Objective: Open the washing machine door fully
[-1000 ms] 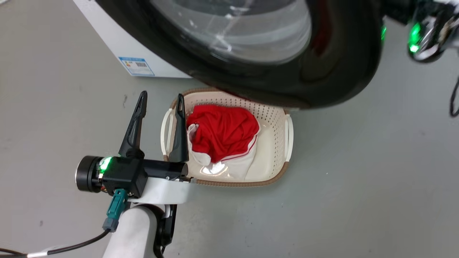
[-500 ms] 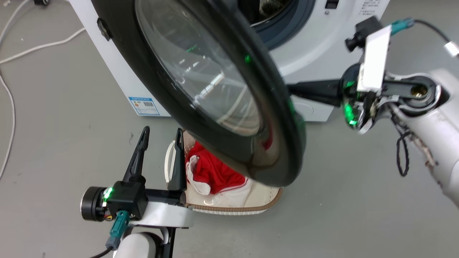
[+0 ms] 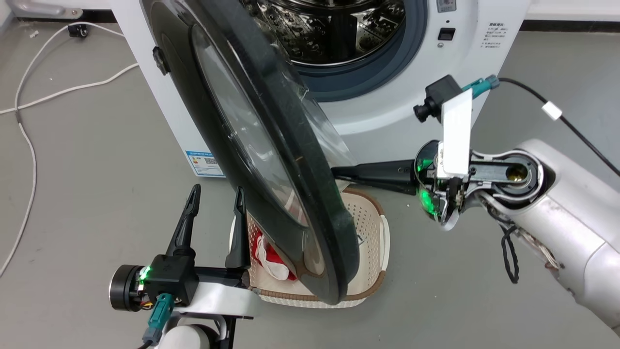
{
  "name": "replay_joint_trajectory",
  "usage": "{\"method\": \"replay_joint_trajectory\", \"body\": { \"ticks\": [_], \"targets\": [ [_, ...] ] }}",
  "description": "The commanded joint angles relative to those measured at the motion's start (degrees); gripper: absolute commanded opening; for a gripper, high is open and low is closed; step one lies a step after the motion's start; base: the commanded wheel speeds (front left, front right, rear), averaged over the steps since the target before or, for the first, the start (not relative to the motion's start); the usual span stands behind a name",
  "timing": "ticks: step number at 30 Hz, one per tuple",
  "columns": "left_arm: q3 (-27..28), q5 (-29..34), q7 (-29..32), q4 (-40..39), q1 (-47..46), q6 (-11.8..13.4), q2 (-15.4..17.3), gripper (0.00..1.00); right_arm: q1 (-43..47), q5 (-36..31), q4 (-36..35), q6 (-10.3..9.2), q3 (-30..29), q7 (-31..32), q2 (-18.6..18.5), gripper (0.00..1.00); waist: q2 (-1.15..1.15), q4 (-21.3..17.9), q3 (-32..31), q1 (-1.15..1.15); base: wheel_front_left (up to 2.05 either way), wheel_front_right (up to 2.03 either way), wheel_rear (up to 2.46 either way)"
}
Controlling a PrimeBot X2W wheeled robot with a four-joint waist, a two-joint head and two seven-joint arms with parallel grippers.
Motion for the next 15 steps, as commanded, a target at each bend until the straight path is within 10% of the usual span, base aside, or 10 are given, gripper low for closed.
{"method": "replay_joint_trajectory", "body": {
  "ticks": [1, 15],
  "targets": [
    [0.16, -0.14, -0.15, -0.06, 0.5, 0.03, -0.02, 1.0, 1.05, 0.78, -0.85, 0.0, 0.56, -0.55, -0.13, 0.0, 0.0, 0.04, -0.33, 0.01, 0.0, 0.0, 0.0],
    [0.74, -0.15, -0.15, 0.5, 1.66, 0.33, -0.04, 1.0, 8.37, -4.65, -13.19, 0.0, -2.97, -19.42, -5.17, 0.0, 0.0, -2.07, -1.36, 0.01, 0.0, 0.0, 0.0]
  ]
}}
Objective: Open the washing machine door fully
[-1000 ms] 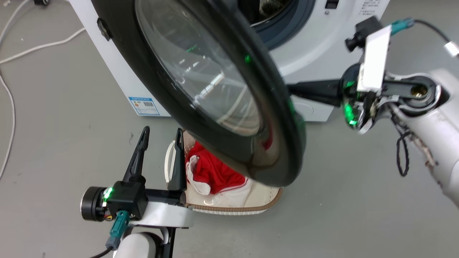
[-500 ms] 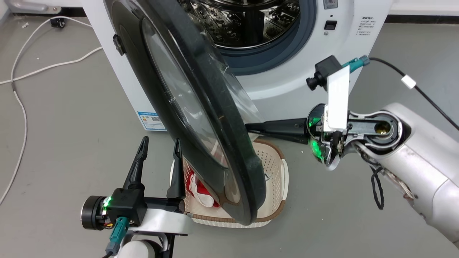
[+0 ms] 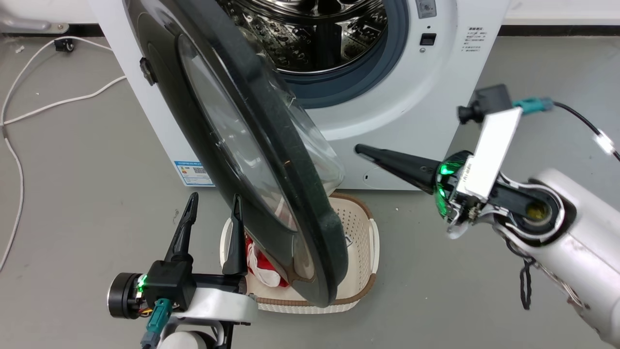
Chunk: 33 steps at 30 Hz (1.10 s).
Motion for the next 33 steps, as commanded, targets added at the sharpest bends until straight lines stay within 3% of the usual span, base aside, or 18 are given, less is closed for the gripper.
{"method": "replay_joint_trajectory", "body": {
  "ticks": [1, 13, 16, 17, 18, 19, 20, 26, 33],
  "targets": [
    [0.28, -0.17, -0.15, 0.09, 0.6, 0.26, -0.03, 1.0, 2.31, -1.28, -0.83, 0.0, -0.91, -2.53, -0.65, 0.0, 0.0, -0.4, -0.32, 0.01, 0.0, 0.0, 0.0],
    [2.02, -0.33, -0.15, 0.36, 2.61, 0.54, 0.0, 1.0, 20.69, -14.06, -4.72, 0.0, -7.68, -32.89, -10.41, 0.0, 0.0, -2.9, -2.05, 0.01, 0.0, 0.0, 0.0],
    [2.44, -0.39, -0.15, 0.52, 2.65, 0.51, -0.02, 1.0, 24.9, -16.45, -3.55, 0.0, -8.86, -36.3, -11.6, 0.0, 0.0, -3.21, -2.39, 0.01, 0.0, 0.0, 0.0],
    [2.64, -0.42, -0.15, 0.59, 2.77, 0.47, -0.03, 1.0, 26.23, -17.46, -3.0, 0.0, -9.58, -36.72, -11.6, 0.22, 0.0, -3.3, -2.48, 0.01, 0.0, 0.0, 0.0],
    [2.92, -0.45, -0.15, 0.65, 2.89, 0.44, -0.02, 1.0, 27.51, -18.32, -2.33, 0.0, -10.88, -36.93, -11.12, 0.37, 0.0, -3.42, -2.52, 0.01, 0.0, 0.0, 0.0],
    [3.19, -0.51, -0.15, 0.68, 3.01, 0.41, -0.02, 1.0, 28.55, -19.85, -1.39, 0.0, -13.54, -36.98, -10.28, 0.59, 0.0, -3.58, -2.59, 0.01, 0.0, 0.0, 0.0],
    [3.54, -0.53, -0.15, 0.77, 3.18, 0.36, 0.0, 1.0, 30.02, -22.33, -0.18, 0.0, -16.26, -37.0, -9.35, 1.0, 0.0, -3.74, -2.75, 0.01, 0.0, 0.0, 0.0],
    [4.4, -0.34, -0.15, 0.99, 3.91, 0.15, 0.0, 1.0, 37.87, -44.73, 3.46, -0.01, -32.47, -36.99, 0.93, 1.0, 0.0, -4.03, -3.3, 0.01, 0.0, 0.0, 0.0],
    [4.36, -0.04, -0.15, 0.74, 4.26, 0.17, -0.01, 1.0, 44.24, -75.61, -3.26, -0.01, -47.06, -37.0, 13.96, 1.0, 0.0, -3.72, -3.35, 0.01, 0.0, 0.0, 0.0]
  ]
}}
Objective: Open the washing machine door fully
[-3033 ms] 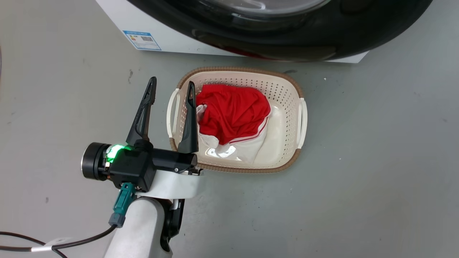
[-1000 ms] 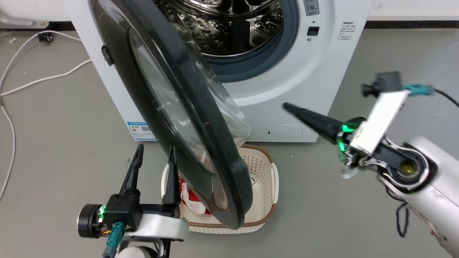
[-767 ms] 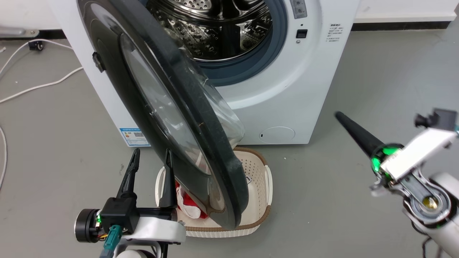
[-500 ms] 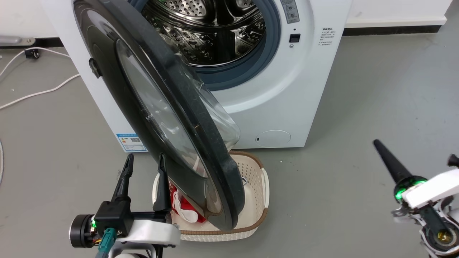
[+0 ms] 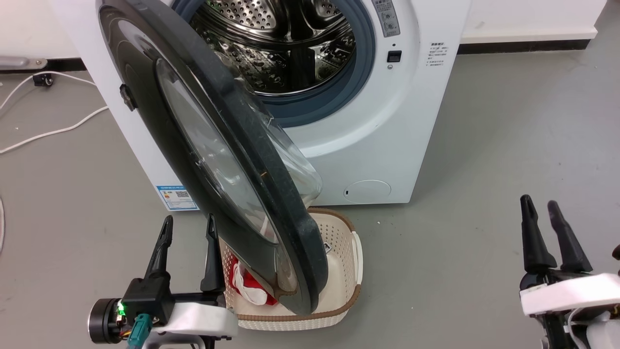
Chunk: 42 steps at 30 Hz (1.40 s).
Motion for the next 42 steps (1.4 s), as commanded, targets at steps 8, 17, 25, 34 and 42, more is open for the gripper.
{"method": "replay_joint_trajectory", "body": {
  "ticks": [8, 17, 25, 34, 42],
  "targets": [
    [-0.08, 0.71, -0.15, 0.06, 0.21, -0.28, 0.0, 1.0, 5.58, -31.6, -14.64, -0.02, -7.39, 4.49, 9.11, 1.0, 0.0, 0.58, 0.09, 0.0, 0.0, 0.0, 0.0],
    [0.06, 1.42, -0.14, 0.22, -0.31, -0.62, 0.23, 1.0, 10.82, -42.13, -19.49, -0.03, -4.11, 8.81, 11.75, 1.0, 0.0, 1.21, 0.3, 0.0, 0.0, 0.0, 0.0],
    [-0.02, 2.0, -0.14, 0.2, -0.74, -0.68, 0.3, 1.0, 11.35, -42.67, -17.88, -0.03, -4.26, 7.94, 12.37, 1.0, 0.0, 1.67, 0.5, 0.0, 0.0, 0.0, 0.0],
    [-0.3, 2.84, -0.14, -0.7, -1.05, -0.85, 0.51, 1.0, 10.76, -41.94, -17.26, -0.03, -4.48, 7.8, 12.52, 1.0, 0.0, 1.69, 0.73, 0.0, 0.0, 0.0, 0.0],
    [-0.68, 3.0, -0.14, -2.16, -0.9, -0.73, 0.47, 0.0, 10.35, -40.96, -17.07, -0.03, -4.68, 7.16, 12.53, 1.0, 0.0, 1.58, 1.03, 0.0, 0.0, 0.0, 0.0]
  ]
}}
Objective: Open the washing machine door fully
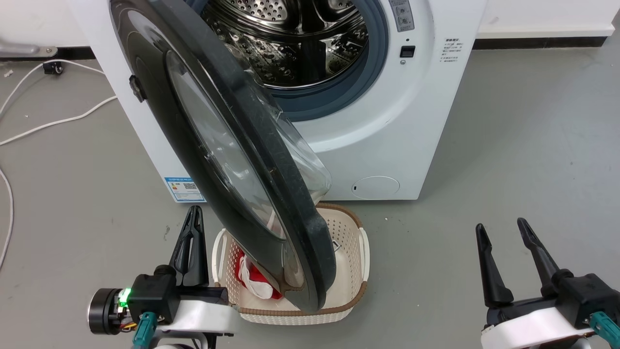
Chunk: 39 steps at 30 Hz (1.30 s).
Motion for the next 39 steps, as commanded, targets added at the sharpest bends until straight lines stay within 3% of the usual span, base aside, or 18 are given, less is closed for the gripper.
{"method": "replay_joint_trajectory", "body": {
  "ticks": [1, 13, 24, 28, 33, 39],
  "targets": [
    [-0.08, -0.03, -0.14, -0.19, -0.41, 0.12, 0.12, 0.0, -0.23, -0.06, 0.15, -0.04, -0.13, -0.15, 0.24, 1.0, 0.0, -0.01, 0.0, 0.0, 0.0, 0.0, 0.0],
    [-0.59, 0.01, -0.13, -6.2, -3.85, -0.08, 0.32, 0.0, -0.36, 0.53, 0.12, -0.04, -0.61, 0.06, 0.25, 1.0, 0.0, 0.27, -0.02, 0.0, 0.0, 0.0, 0.0],
    [-1.2, 2.55, 1.42, -21.79, -10.71, 1.3, 0.96, 0.0, -0.6, 0.85, 0.36, -0.04, -0.91, 0.21, 0.24, 1.0, 0.0, 0.05, 0.07, 0.0, 0.0, 0.0, 0.0],
    [-2.91, 3.39, 2.16, -27.08, -12.55, 0.68, 0.91, 0.0, -0.53, 0.79, 0.43, -0.04, -1.15, 0.28, 0.24, 1.0, 0.0, -0.11, 0.14, 0.0, 0.0, 0.0, 0.0],
    [-8.95, 2.8, 4.28, -31.1, -13.98, -1.45, 0.56, 0.0, -0.67, 0.9, 0.39, -0.04, -1.09, 0.32, 0.24, 1.0, 0.0, -0.17, 0.46, 0.0, 0.0, 0.0, 0.0],
    [-20.59, 0.6, 7.67, -30.46, -14.37, -5.25, 0.14, 0.0, -0.95, 1.02, 0.39, -0.04, -1.19, 0.31, 0.23, 1.0, 0.0, 0.22, 0.8, 0.0, 0.0, 0.0, 0.0]
  ]
}}
